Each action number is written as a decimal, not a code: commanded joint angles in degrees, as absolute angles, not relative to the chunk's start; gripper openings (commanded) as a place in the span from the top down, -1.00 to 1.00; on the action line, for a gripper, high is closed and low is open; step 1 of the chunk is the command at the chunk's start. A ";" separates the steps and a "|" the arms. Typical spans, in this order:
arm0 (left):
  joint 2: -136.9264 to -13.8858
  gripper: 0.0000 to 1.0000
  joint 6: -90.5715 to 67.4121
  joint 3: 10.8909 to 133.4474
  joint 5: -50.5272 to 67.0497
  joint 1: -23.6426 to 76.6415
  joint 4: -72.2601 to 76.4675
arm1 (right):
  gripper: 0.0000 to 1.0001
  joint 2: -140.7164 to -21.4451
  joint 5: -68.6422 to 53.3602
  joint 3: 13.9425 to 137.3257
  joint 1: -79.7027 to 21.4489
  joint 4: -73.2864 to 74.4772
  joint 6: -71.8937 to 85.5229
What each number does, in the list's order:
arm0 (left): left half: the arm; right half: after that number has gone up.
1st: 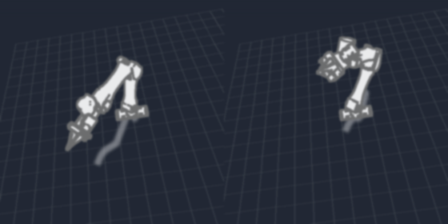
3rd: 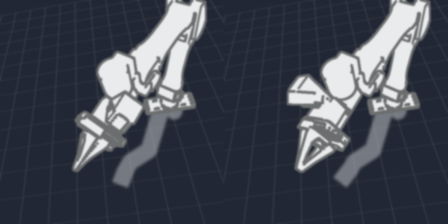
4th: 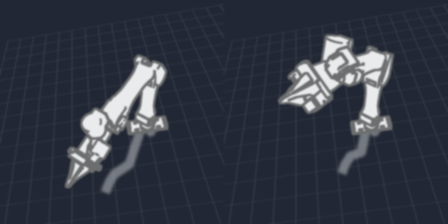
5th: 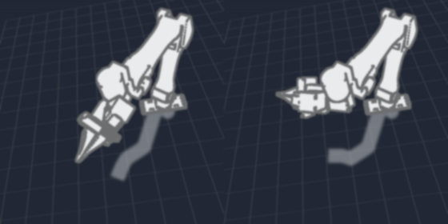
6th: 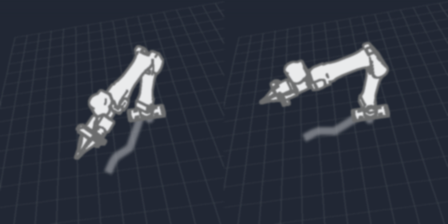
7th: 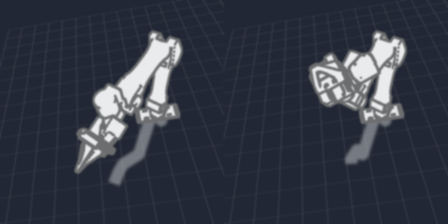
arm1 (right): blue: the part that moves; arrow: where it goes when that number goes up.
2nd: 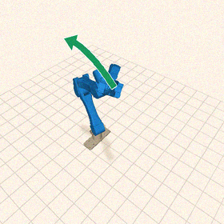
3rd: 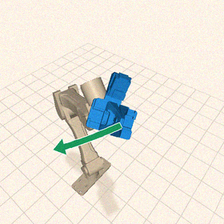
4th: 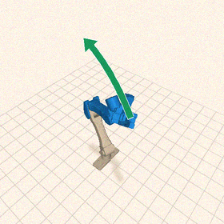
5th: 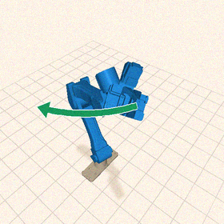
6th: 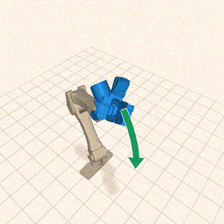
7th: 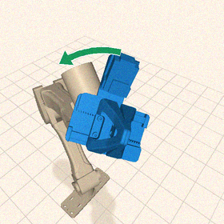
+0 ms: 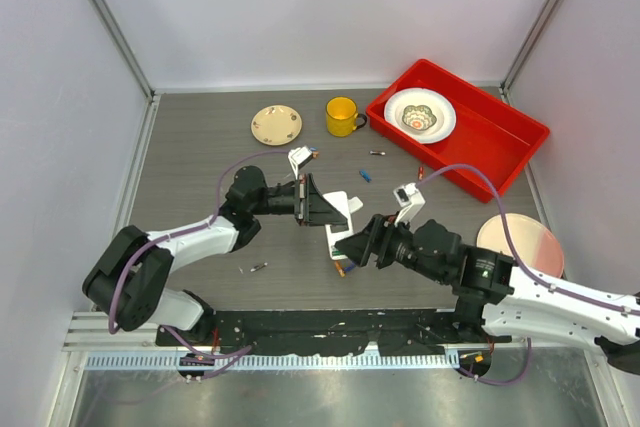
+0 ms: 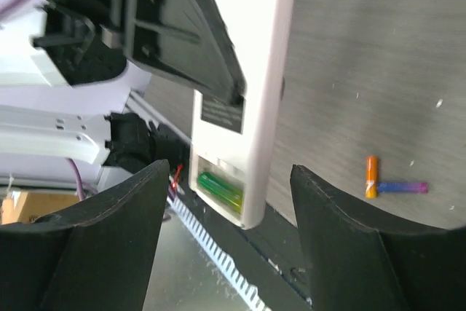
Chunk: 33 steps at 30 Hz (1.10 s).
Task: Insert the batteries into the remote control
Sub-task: Load the battery into the remote control, then pick up the battery from the center of the board.
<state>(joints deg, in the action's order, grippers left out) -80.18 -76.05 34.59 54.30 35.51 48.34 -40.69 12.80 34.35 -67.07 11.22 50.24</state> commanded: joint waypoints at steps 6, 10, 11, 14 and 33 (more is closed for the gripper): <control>-79.72 0.99 -72.43 33.75 51.95 34.45 47.73 | -0.42 -39.44 39.08 47.28 -65.48 22.48 39.73; -74.03 1.00 -69.09 32.44 49.31 33.93 41.32 | -0.36 -49.11 43.43 48.08 -58.49 26.72 36.13; -72.79 1.00 -68.30 31.74 47.91 33.84 38.44 | -0.34 -51.13 41.24 48.08 -55.23 26.02 35.51; -68.65 1.00 -65.40 30.33 47.11 33.31 32.11 | -0.18 -60.09 27.55 47.29 -43.09 20.58 33.50; -60.29 1.00 -68.91 23.73 47.46 32.17 34.02 | -0.17 -107.91 17.40 74.61 -31.64 10.28 11.17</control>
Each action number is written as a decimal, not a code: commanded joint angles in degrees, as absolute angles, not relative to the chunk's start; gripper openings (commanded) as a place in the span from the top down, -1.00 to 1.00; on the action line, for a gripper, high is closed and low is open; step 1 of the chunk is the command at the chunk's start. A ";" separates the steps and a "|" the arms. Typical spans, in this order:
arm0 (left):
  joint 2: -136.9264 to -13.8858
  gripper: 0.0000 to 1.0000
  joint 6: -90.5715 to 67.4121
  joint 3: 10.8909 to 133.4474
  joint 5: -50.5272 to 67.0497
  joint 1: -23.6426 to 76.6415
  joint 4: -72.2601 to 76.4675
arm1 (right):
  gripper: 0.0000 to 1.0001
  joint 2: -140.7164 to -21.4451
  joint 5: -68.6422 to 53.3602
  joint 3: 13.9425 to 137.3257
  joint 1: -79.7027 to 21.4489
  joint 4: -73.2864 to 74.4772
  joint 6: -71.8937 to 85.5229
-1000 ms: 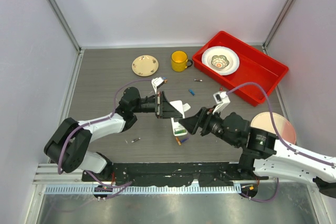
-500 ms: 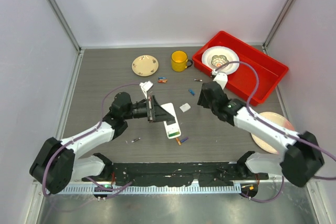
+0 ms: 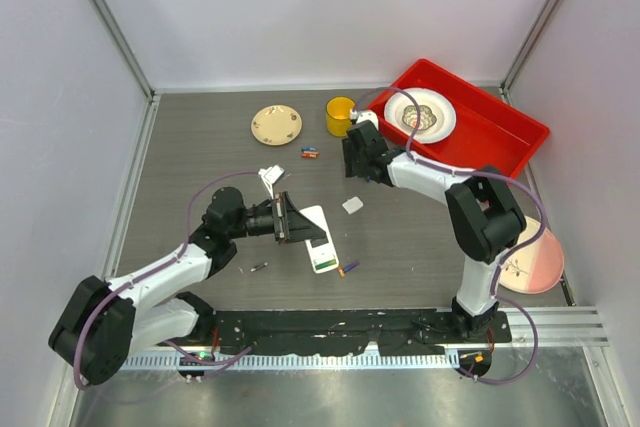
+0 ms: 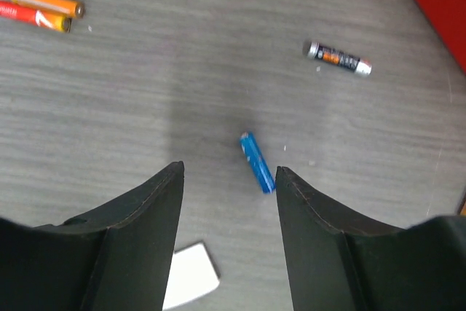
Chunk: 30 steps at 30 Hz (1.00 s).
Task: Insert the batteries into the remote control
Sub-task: Pick up the battery from the center of the board.
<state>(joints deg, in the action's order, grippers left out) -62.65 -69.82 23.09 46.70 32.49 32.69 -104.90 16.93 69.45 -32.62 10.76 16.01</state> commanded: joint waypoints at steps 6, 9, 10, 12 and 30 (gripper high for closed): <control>-58.54 1.00 -65.22 26.36 48.95 31.73 28.13 | -0.09 -112.23 18.72 76.73 -31.46 10.46 9.76; -58.36 0.99 -64.51 27.16 50.01 31.64 26.90 | -0.06 -113.47 19.60 76.91 -31.46 10.28 9.49; -58.27 1.00 -64.34 27.16 50.10 31.55 26.46 | -0.04 -113.64 19.69 76.82 -31.46 10.11 9.41; -58.18 1.00 -63.37 27.25 49.92 31.47 25.49 | -0.02 -114.08 19.86 76.55 -31.46 10.28 9.58; -59.77 0.99 -63.81 27.51 50.45 31.38 26.98 | 0.31 -111.18 20.30 69.61 -31.20 11.07 13.53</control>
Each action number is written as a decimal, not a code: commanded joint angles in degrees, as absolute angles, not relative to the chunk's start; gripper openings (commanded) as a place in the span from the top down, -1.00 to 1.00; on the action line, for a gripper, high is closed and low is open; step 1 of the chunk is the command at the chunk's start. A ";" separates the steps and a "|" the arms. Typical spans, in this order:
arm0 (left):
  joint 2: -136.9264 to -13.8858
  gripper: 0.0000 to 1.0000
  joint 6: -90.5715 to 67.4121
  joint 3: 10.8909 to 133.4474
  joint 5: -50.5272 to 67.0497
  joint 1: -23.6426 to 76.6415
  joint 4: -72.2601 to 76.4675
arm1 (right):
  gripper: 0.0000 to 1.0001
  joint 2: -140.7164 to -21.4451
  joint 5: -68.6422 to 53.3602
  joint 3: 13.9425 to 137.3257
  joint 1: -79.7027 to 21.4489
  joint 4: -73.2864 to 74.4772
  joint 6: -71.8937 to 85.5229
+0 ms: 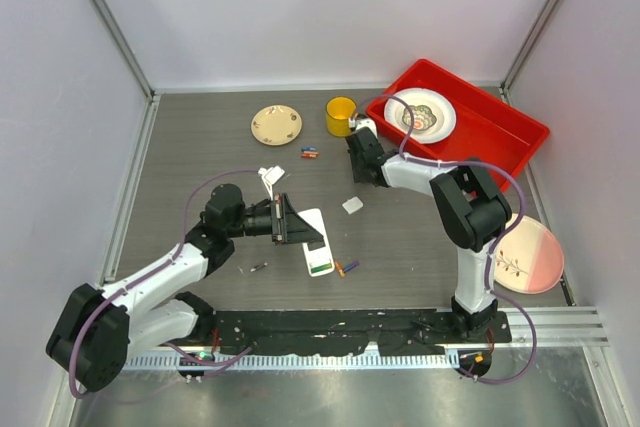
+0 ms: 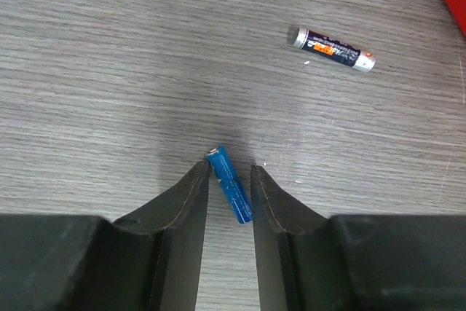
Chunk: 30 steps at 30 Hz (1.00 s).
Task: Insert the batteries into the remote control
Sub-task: Pick up the battery from the center of the board.
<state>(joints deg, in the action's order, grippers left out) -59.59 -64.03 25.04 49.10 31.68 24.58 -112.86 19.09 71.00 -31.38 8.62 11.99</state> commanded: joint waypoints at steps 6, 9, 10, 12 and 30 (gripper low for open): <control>-60.03 1.00 -64.16 27.16 50.36 31.29 27.51 | 0.30 -110.13 19.34 68.55 -31.20 11.77 14.41; -60.56 1.00 -64.77 27.25 50.80 31.29 28.47 | 0.34 -110.39 18.99 68.47 -31.20 11.95 14.68; -60.56 0.99 -64.86 27.16 50.71 31.29 28.56 | 0.35 -110.39 18.90 68.38 -31.20 12.04 14.68; -60.21 0.99 -64.86 26.90 50.63 31.38 28.65 | 0.42 -110.30 18.90 68.03 -31.20 12.13 14.77; -59.68 0.99 -65.13 26.10 48.96 31.29 28.83 | 0.99 -96.79 19.34 65.04 -31.99 13.00 22.76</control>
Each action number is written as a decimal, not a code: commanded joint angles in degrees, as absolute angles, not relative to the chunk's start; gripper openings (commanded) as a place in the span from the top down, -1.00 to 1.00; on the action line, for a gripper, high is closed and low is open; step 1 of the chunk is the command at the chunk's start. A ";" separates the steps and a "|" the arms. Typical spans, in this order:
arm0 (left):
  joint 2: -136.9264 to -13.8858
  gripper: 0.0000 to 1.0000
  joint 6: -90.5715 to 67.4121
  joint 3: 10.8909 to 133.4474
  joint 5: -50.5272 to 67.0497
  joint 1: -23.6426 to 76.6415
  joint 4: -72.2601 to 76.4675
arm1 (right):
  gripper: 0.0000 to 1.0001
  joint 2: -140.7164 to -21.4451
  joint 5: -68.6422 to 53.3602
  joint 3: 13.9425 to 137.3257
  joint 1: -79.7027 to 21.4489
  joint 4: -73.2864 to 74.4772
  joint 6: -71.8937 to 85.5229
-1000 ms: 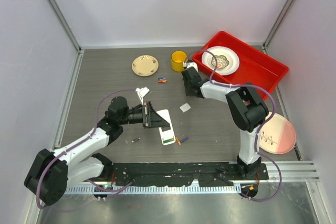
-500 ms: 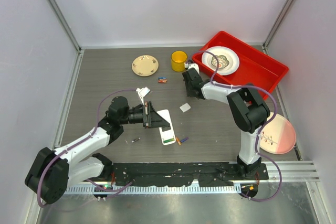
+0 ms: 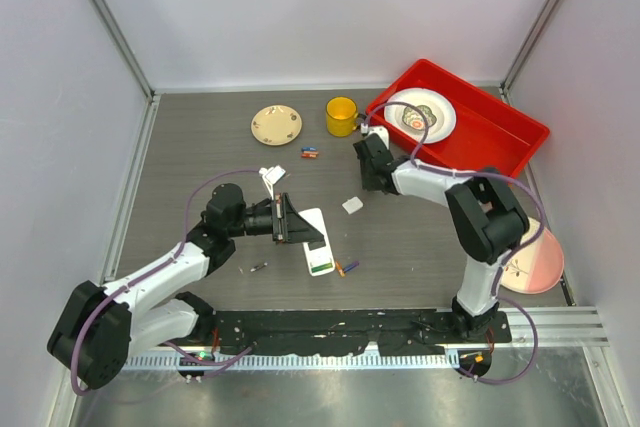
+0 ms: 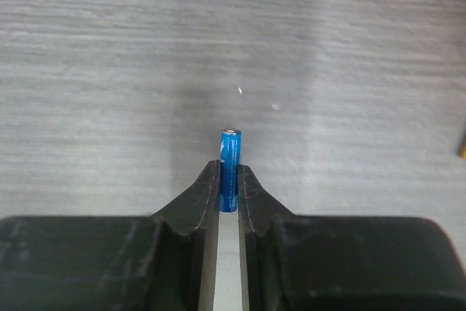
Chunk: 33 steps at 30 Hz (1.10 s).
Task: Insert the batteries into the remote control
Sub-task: Pick up the battery from the center of the board, then load the battery into the remote control.
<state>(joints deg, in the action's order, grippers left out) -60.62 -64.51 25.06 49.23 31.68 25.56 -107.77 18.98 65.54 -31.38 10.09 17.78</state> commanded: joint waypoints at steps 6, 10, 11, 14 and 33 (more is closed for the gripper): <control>-61.35 1.00 -66.71 26.63 46.94 31.38 30.32 | 0.99 -79.74 15.91 69.69 -39.27 26.78 21.20; -62.84 0.99 -66.36 26.98 45.44 31.38 28.85 | 0.99 -72.34 16.78 76.01 -45.87 42.94 17.15; -63.54 0.99 -66.01 27.33 45.44 31.29 28.48 | 0.99 -70.59 16.09 78.81 -47.01 49.24 16.18; -66.44 1.00 -68.46 27.51 47.36 31.55 32.34 | 0.99 -68.56 9.00 83.04 -50.18 58.67 11.87; -67.41 1.00 -57.92 37.18 61.35 36.29 12.66 | 0.98 -77.51 16.17 90.61 -82.96 71.02 1.15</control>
